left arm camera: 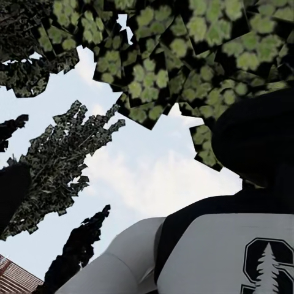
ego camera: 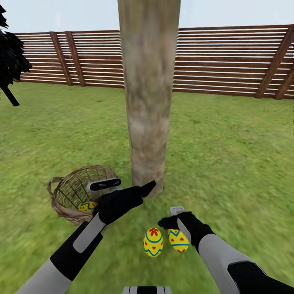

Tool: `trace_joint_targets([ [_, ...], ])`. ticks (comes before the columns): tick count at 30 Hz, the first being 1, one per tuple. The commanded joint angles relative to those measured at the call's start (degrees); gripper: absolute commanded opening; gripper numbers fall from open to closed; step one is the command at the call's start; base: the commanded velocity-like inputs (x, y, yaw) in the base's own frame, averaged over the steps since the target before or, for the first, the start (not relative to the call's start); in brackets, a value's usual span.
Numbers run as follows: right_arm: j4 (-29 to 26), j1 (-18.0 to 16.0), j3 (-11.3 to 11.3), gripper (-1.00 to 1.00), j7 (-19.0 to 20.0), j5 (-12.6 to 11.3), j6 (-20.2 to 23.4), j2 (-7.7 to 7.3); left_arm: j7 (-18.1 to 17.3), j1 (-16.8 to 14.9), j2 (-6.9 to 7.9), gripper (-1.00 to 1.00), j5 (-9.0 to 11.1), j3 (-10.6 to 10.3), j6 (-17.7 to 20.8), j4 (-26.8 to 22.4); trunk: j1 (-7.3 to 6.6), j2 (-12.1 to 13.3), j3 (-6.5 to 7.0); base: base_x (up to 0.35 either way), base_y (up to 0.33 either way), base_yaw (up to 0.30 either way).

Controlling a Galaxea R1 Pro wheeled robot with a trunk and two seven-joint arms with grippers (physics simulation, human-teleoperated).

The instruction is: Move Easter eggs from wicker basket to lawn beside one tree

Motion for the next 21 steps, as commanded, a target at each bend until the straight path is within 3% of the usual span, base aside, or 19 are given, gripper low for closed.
trace_joint_targets([
  [1,-0.10,-0.01,0.30,1.00,0.42,-0.24,0.45,-0.03,-0.07,-0.05,0.06,1.00,0.41,-0.17,0.59,-0.01,-0.03,0.00,0.18,0.000,0.000,0.000],
  [5,-0.05,-0.01,0.14,1.00,0.98,-0.41,0.58,0.03,-0.07,-0.05,0.06,1.00,0.44,-0.13,0.57,0.00,-0.14,0.05,1.07,0.000,0.000,0.000],
  [9,0.42,0.03,-2.75,1.00,1.05,-4.26,0.60,0.11,-0.07,-0.05,0.06,1.00,0.41,-0.12,0.57,0.02,-0.24,0.11,1.96,0.000,0.000,0.000],
  [12,0.70,0.07,-3.63,1.00,1.01,-6.72,0.53,0.13,-0.07,-0.05,0.06,1.00,0.43,-0.12,0.57,0.02,-0.32,0.15,2.62,0.000,0.000,0.000],
  [21,0.77,0.08,-3.91,1.00,0.94,-7.38,0.42,0.53,0.02,-0.05,0.06,1.00,0.46,-0.12,0.49,0.08,-0.94,1.04,4.53,0.000,0.000,0.000],
])
